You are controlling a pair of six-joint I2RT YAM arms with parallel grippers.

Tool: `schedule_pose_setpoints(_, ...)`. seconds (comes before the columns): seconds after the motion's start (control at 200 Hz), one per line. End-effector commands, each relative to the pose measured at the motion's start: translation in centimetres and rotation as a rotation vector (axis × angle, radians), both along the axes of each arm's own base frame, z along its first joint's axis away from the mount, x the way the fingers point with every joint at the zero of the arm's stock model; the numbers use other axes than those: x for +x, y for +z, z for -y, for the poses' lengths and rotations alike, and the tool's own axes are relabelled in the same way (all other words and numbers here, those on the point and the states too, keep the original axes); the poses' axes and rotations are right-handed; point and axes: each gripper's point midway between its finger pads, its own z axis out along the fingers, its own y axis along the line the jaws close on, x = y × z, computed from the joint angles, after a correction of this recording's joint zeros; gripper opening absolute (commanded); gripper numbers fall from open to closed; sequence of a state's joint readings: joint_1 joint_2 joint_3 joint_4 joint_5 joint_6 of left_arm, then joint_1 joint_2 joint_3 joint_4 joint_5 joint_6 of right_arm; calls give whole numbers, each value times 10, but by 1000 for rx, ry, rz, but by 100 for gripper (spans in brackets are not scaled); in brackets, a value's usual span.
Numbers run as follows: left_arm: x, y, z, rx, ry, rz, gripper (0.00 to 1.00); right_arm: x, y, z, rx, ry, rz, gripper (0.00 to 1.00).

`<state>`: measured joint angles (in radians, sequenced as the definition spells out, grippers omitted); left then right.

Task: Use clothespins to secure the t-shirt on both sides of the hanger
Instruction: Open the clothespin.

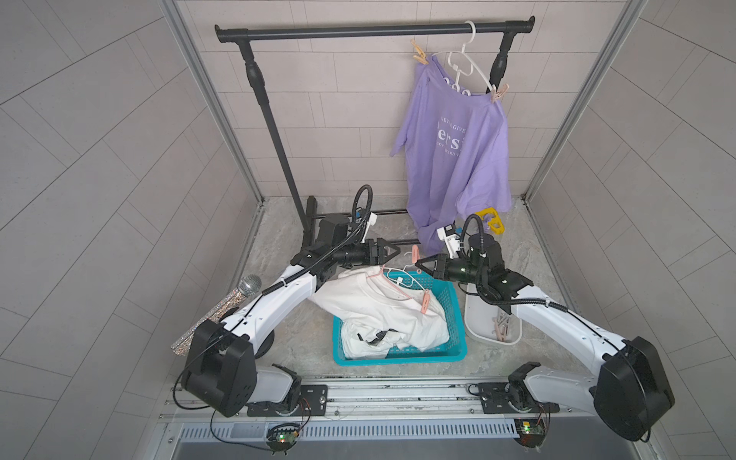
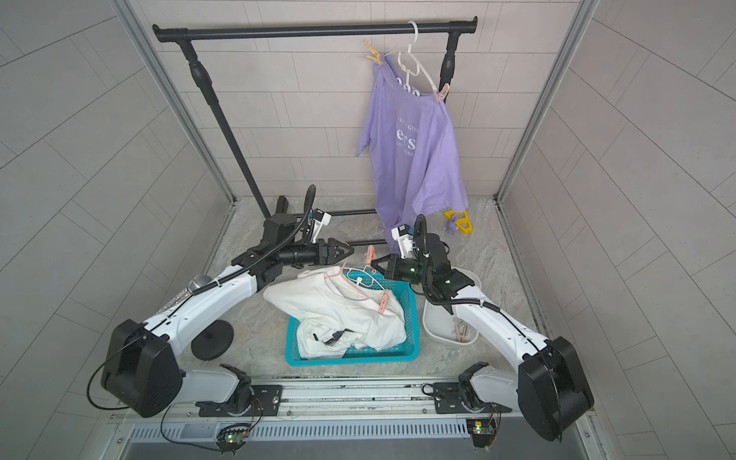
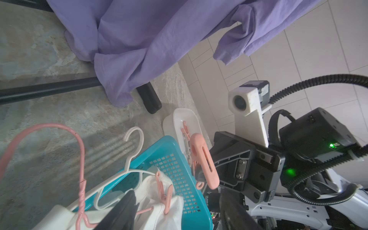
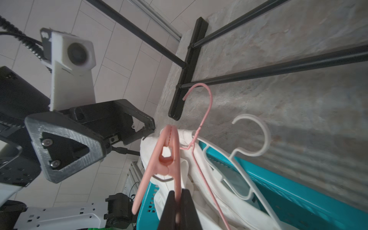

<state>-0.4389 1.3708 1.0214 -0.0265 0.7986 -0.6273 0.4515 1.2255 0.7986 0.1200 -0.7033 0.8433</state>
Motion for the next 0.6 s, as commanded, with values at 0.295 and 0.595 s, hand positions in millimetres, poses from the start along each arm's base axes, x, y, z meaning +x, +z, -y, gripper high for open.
schedule_pose_setpoints(0.295,3,29,8,-157,-33,15,65,1,53,-38,245,95,78,0)
schedule_pose_setpoints(0.595,12,40,8,-264,-40,-11,54,2,57,-50,314,130,73,0)
